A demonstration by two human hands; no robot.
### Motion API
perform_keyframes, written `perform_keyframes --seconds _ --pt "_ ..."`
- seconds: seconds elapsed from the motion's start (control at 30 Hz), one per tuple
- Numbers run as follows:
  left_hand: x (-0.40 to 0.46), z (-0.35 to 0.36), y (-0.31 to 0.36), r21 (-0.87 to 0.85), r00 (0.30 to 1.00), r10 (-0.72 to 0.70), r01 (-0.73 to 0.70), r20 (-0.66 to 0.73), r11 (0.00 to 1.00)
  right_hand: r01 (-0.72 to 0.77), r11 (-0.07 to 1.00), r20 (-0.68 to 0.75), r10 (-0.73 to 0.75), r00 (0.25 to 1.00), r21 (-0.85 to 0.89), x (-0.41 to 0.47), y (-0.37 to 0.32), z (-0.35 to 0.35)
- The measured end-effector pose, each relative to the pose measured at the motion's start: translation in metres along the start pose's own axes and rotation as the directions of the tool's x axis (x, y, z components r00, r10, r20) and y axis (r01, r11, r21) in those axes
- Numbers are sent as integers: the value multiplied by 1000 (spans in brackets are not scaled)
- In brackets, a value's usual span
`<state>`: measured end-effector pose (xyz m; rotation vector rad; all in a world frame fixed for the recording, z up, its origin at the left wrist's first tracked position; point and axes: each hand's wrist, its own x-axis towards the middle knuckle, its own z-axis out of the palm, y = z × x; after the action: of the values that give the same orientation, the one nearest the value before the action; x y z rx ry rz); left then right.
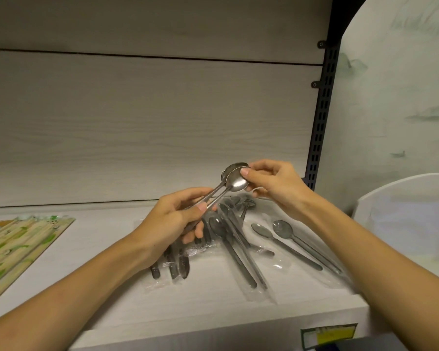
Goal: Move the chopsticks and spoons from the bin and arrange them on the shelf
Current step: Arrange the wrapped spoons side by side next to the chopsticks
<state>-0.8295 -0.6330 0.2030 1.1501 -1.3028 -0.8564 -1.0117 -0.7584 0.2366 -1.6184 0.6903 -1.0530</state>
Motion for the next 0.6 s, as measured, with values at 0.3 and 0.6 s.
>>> perform_keyframes --seconds 0.3,0.6 --pt "-5 6 8 -136 972 -149 175 183 975 -1 999 -47 2 999 32 0 3 11" --pt "2 -1 3 -38 990 -125 123 -67 992 42 999 13 -42 999 21 0 0 6"
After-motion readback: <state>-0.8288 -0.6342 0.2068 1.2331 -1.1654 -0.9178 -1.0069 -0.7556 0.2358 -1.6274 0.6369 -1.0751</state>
